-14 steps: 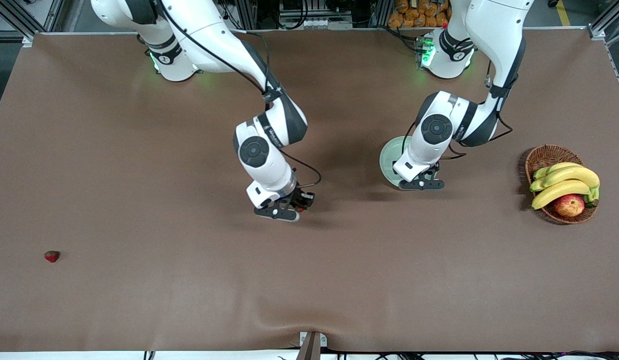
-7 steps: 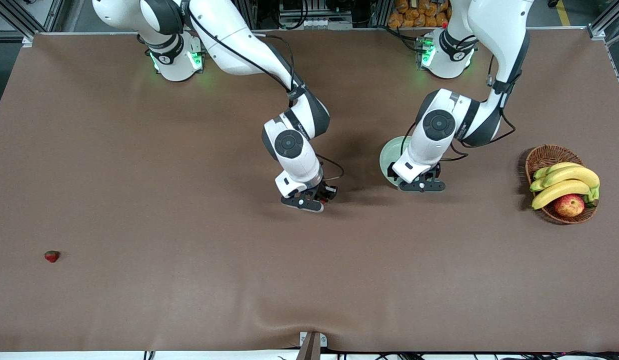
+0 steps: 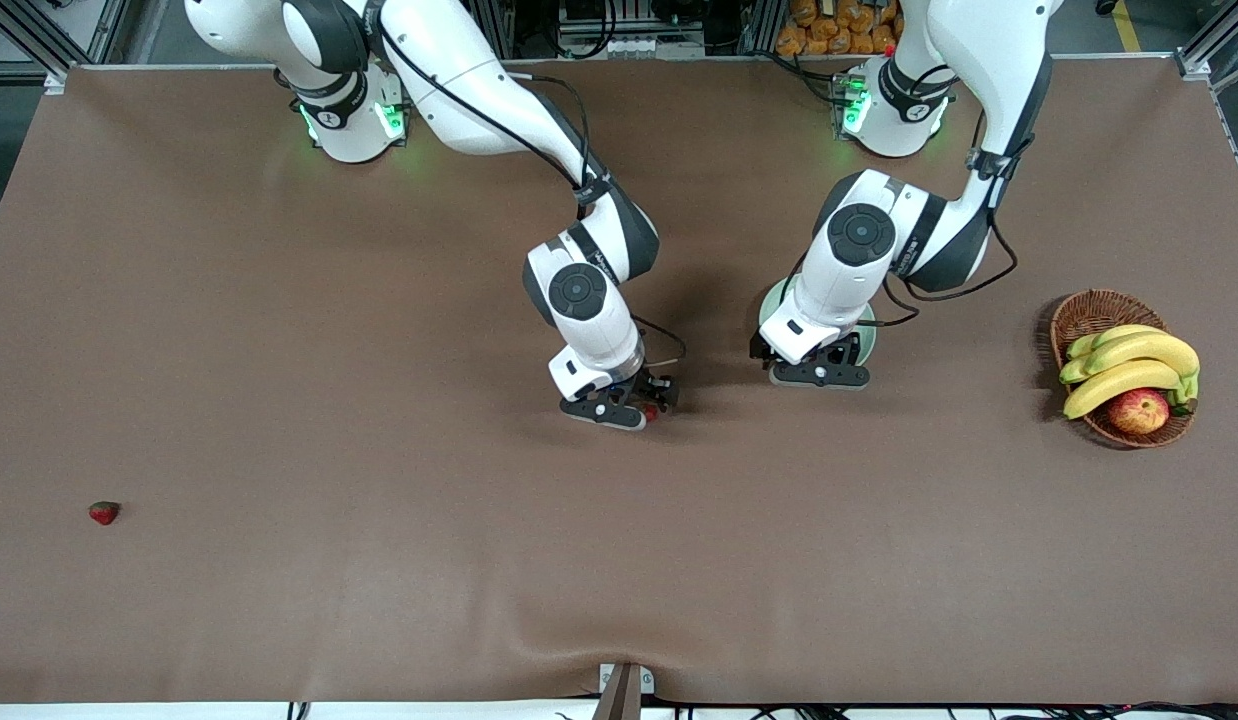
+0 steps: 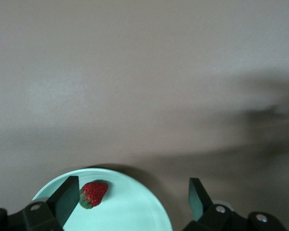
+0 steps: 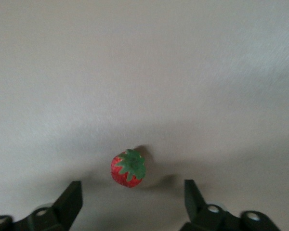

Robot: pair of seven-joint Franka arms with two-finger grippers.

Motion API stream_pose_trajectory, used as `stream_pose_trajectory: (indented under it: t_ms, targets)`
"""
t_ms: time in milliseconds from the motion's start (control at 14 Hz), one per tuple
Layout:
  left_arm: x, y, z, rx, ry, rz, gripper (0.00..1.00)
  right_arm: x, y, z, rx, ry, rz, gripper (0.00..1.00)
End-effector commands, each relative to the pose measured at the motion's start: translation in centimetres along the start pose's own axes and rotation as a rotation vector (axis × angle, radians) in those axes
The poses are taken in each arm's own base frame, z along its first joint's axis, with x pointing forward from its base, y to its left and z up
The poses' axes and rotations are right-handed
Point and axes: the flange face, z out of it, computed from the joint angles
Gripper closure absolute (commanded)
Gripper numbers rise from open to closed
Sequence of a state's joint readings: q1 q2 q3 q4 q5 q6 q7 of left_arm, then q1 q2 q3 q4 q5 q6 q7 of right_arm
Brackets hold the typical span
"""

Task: Collect all strawberries into plate
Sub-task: 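Set the strawberry on the table middle with the right gripper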

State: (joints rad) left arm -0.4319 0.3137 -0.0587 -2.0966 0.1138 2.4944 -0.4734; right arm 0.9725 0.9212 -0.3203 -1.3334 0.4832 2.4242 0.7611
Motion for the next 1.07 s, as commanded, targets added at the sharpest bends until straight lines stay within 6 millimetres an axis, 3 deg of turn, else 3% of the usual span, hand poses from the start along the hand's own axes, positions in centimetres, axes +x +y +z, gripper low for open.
stream_pose_trajectory:
  t_ms: [0,215,430,787,1002]
  targets:
    - [2.2,1.6,-2.2,-0.016,0.046,-0.003,0.00,3.0,1.7,-5.3,-0.018,0.021,0.038,0.00]
    - [4.9,3.3,-1.5,-0.034,0.071,-0.023,0.00,6.4,5.0,-11.3,-0.052,0.006,0.048,0.00]
    - [6.5,6.6,-0.2,-0.055,0.085,-0.045,0.00,10.0,10.4,-16.4,-0.068,-0.044,0.097,0.00]
    - [7.9,12.9,1.7,-0.097,0.111,-0.101,0.00,15.1,19.9,-20.1,-0.119,-0.063,0.244,0.00]
    - [6.5,16.1,4.0,-0.094,0.100,-0.058,0.00,18.2,26.4,-21.8,-0.166,-0.071,0.191,0.00]
